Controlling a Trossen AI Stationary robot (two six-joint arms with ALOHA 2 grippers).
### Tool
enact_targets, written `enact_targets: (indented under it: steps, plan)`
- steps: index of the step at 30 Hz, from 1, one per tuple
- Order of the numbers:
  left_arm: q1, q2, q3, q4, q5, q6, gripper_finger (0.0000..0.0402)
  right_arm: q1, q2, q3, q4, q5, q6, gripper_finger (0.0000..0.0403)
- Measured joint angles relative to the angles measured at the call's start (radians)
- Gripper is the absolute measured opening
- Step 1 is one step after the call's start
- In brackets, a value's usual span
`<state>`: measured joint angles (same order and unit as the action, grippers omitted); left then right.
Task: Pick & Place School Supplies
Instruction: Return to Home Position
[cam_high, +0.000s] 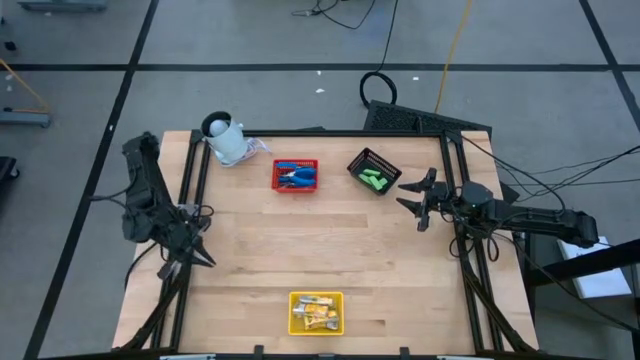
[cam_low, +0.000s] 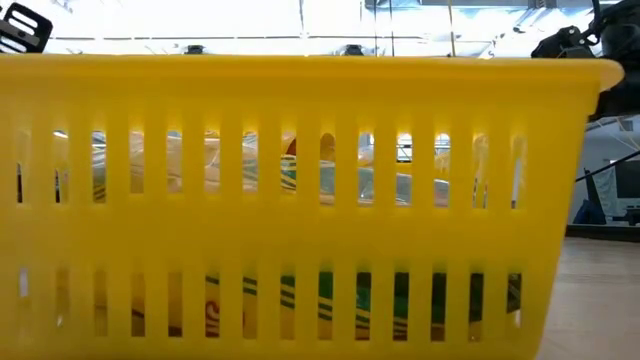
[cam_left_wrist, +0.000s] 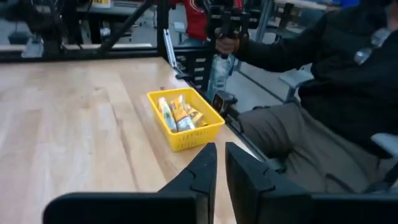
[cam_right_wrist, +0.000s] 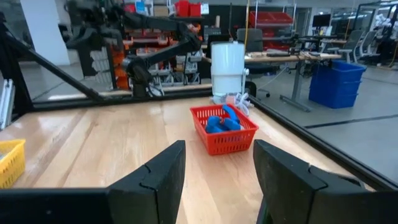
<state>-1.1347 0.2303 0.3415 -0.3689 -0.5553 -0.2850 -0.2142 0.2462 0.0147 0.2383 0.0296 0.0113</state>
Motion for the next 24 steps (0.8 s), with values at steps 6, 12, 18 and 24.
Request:
enact_targets:
  steps: [6,12,18,24]
  plan:
    - [0.000,0.013,-0.048,0.095,0.008,0.112,0.0037,0.000,0.000,0.000,0.041,0.000,0.004,0.0183]
    - [0.026,-0.032,-0.182,0.303,0.037,0.213,0.0037,0.000,0.000,0.000,0.041,0.008,-0.022,0.0183]
    - [0.121,-0.081,-0.328,0.457,0.042,0.258,0.0037,0.000,0.000,0.000,0.064,0.028,-0.043,0.0183]
    - [0.266,-0.090,-0.325,0.438,0.099,0.290,0.0037,-0.006,0.015,0.000,0.087,0.127,-0.051,0.0183]
